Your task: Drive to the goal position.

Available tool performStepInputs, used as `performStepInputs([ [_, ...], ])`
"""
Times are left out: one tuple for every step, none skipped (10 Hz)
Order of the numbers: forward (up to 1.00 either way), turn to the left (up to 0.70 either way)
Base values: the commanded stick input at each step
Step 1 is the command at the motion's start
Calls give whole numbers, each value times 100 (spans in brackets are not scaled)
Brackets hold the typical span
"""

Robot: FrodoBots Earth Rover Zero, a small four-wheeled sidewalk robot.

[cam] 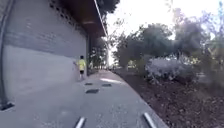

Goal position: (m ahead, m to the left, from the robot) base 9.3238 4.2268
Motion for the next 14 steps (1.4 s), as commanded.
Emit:
performStepInputs([
  [97, 0],
  [97, 0],
  [97, 0],
  [97, 0],
  [97, 0],
  [97, 0],
  [97, 0],
  [97, 0],
  [97, 0],
  [97, 0],
  [97, 0],
  [97, 0],
  [97, 0],
  [97, 0],
])
